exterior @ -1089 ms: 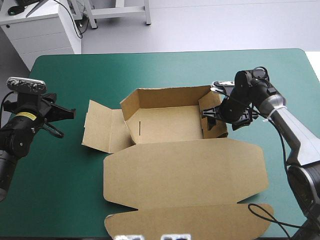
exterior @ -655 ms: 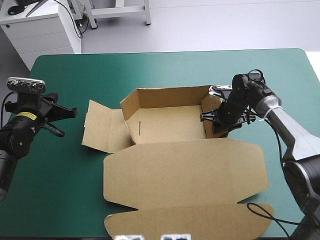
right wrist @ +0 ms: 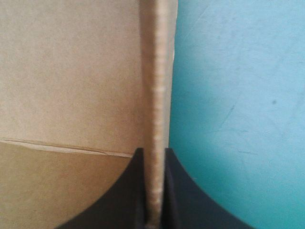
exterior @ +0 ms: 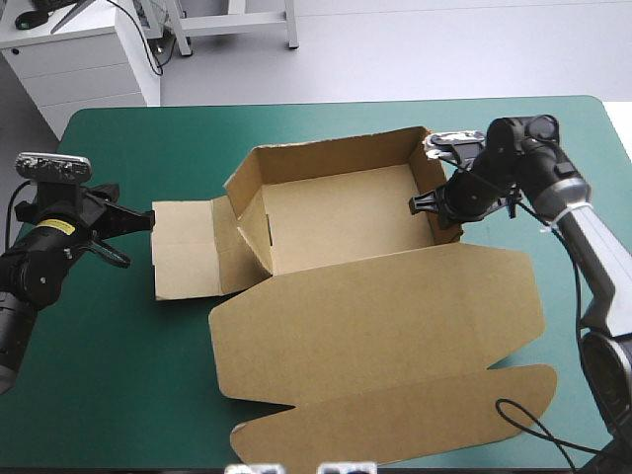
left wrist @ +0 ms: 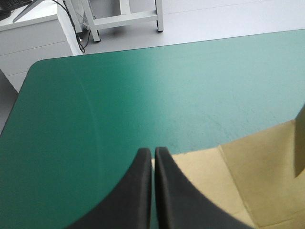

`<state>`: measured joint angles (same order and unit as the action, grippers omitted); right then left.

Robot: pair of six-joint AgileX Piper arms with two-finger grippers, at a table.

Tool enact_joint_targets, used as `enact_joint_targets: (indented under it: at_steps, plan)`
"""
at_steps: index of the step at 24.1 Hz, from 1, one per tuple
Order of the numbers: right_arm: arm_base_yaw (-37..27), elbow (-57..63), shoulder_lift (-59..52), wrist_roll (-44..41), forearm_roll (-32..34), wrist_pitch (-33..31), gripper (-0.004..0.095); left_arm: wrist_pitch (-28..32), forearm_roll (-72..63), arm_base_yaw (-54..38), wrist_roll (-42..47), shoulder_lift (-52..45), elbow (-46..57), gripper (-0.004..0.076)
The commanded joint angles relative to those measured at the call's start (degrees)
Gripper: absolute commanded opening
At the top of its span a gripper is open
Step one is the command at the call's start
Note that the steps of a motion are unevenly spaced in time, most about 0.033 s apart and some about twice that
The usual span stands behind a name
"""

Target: Fold the box

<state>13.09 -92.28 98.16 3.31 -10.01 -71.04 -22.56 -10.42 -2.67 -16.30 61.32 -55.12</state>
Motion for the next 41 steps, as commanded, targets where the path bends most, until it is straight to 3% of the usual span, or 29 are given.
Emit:
enact_joint_targets:
  at_steps: [1, 5, 10, 16, 24, 29, 35, 38, 41]
  plan:
    - [-4.47, -2.19, -6.77, 3.19, -4.16, -0.58, -0.0019, 5.45, -1.05, -0.41, 1.58, 1.07, -2.04, 0.0004]
    - [-10.47, -2.19, -11.1, 7.52, -9.41, -0.58, -0.0019, 5.88, -1.29, -4.97, 8.7, 4.27, -3.27, 0.0005]
    - [-15.73, -2.19, -14.91, 9.95, -10.16, -0.58, -0.0019, 5.99, -3.33, -6.86, 7.52, 7.47, -5.35, 0.0005]
    - [-16.96, -2.19, -18.3, 10.66, -11.43, -0.58, -0.0019, 5.99, -3.33, -6.86, 7.63, 11.42, -6.51, 0.0005]
    - [-16.73, -2.19, -19.63, 17.27, -26.67, -0.48, -0.0017, 3.45, -3.19, -6.86, 3.19, 16.15, -6.51, 0.0004]
    - [-12.29, -2.19, -19.52, 18.35, -24.45, 0.3, -0.0017, 2.88, -10.61, -4.66, 3.04, 16.81, -6.51, -0.0008]
    - [-5.4, -2.19, -14.91, 14.85, -14.79, 9.03, -0.0017, 1.83, -12.29, 4.13, 2.01, 15.81, -6.51, -0.0008]
    - [-5.4, -2.19, -13.25, 12.62, -11.05, 10.51, -0.0017, -1.57, -15.28, 4.13, 2.01, 13.95, -6.51, -0.0008]
    - [-5.4, -2.19, -12.18, 11.83, -10.66, 11.6, -0.0015, -6.13, -19.85, 4.13, -3.42, 12.29, -6.51, -0.0008]
